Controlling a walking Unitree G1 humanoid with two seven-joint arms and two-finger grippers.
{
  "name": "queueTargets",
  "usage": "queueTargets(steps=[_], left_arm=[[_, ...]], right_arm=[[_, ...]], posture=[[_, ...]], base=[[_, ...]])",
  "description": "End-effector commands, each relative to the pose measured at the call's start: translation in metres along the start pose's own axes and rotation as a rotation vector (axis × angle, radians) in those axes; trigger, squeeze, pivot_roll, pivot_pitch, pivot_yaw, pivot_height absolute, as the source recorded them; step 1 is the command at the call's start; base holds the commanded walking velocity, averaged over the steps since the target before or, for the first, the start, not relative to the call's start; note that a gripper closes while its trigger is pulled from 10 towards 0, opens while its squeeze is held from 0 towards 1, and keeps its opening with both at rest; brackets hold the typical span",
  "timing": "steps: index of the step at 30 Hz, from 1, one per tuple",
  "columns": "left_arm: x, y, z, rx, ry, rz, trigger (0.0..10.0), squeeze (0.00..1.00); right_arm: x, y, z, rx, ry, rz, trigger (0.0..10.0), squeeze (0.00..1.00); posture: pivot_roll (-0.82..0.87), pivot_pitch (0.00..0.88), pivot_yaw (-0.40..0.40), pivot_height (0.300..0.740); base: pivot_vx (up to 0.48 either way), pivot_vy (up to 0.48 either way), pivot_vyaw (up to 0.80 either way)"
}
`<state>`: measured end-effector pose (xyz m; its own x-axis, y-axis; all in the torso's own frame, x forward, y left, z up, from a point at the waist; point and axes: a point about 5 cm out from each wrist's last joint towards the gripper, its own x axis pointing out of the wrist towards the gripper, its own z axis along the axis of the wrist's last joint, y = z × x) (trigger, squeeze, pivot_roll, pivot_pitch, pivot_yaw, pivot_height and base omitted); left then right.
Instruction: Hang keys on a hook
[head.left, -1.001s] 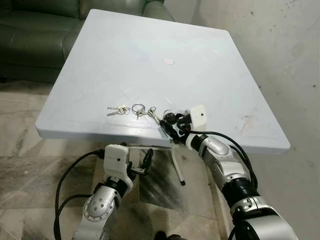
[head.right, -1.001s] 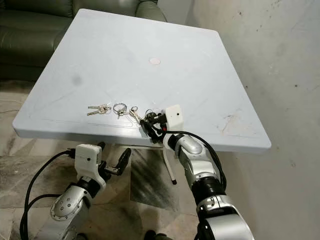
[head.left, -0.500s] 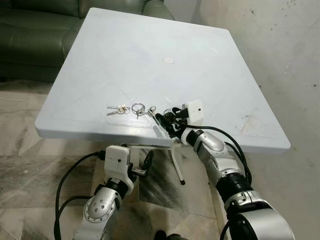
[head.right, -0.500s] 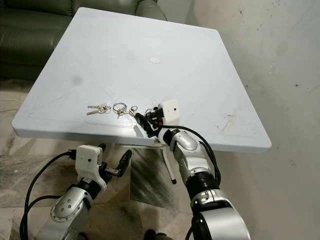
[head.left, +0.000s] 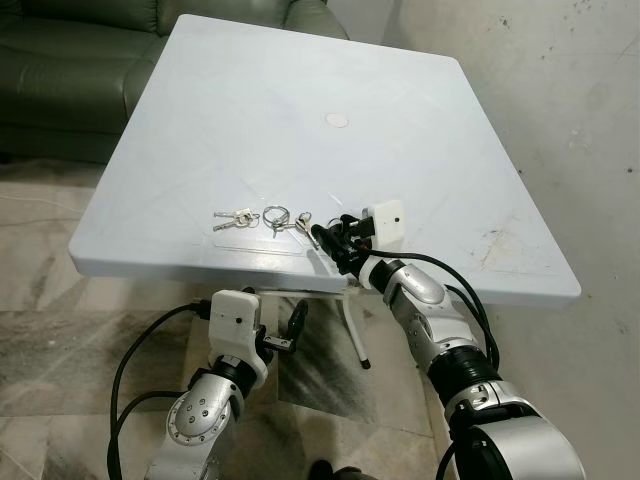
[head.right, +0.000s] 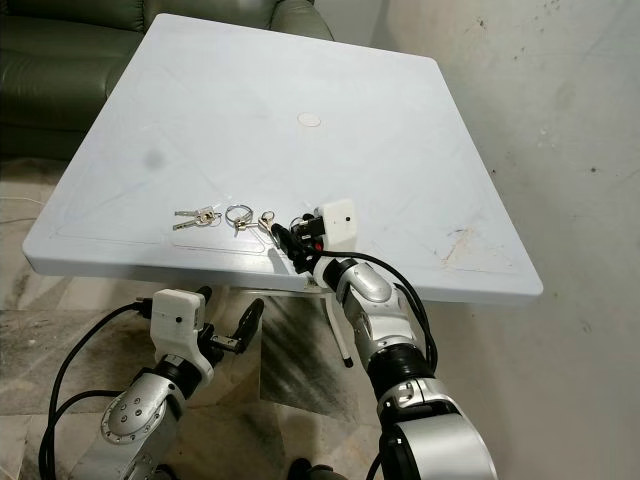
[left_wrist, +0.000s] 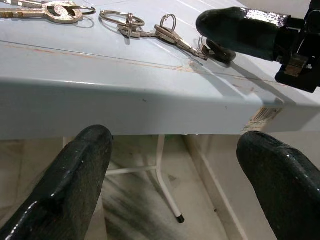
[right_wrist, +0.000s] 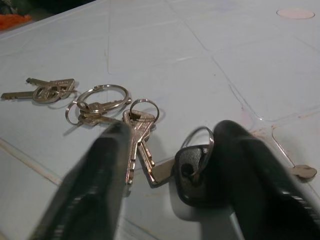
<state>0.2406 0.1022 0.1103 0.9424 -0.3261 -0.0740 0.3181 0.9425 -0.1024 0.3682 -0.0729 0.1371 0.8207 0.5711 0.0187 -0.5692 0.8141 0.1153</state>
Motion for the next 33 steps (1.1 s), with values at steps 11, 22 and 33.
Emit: queueTargets(steps=[11, 22, 33], left_arm=[[-0.0012, -0.0067, 0.0014, -0.010, 0.000, -0.009, 10.0, 0.00], [-0.0005, -0.0070, 0.0012, -0.014, 0.001, -0.003, 10.0, 0.00], [0.0005, -0.0074, 0.0015, -0.017, 0.000, -0.004, 10.0, 0.00]], right_arm=[[0.0002, -0.0023, 0.0015, 0.000, -0.015, -0.002, 0.0, 0.00], [0.0009, -0.0027, 0.0036, -0.015, -0.024, 0.005, 0.0, 0.00], [-0.0008, -0.0056, 0.0012, -0.015, -0.014, -0.010, 0.0, 0.00]], posture=[[0.15, 0.215, -0.198, 0.740], [0.15, 0.214, -0.203, 0.740], [0.15, 0.211, -0.202, 0.740]], base=[[0.000, 0.000, 0.00], [0.000, 0.000, 0.00], [0.000, 0.000, 0.00]])
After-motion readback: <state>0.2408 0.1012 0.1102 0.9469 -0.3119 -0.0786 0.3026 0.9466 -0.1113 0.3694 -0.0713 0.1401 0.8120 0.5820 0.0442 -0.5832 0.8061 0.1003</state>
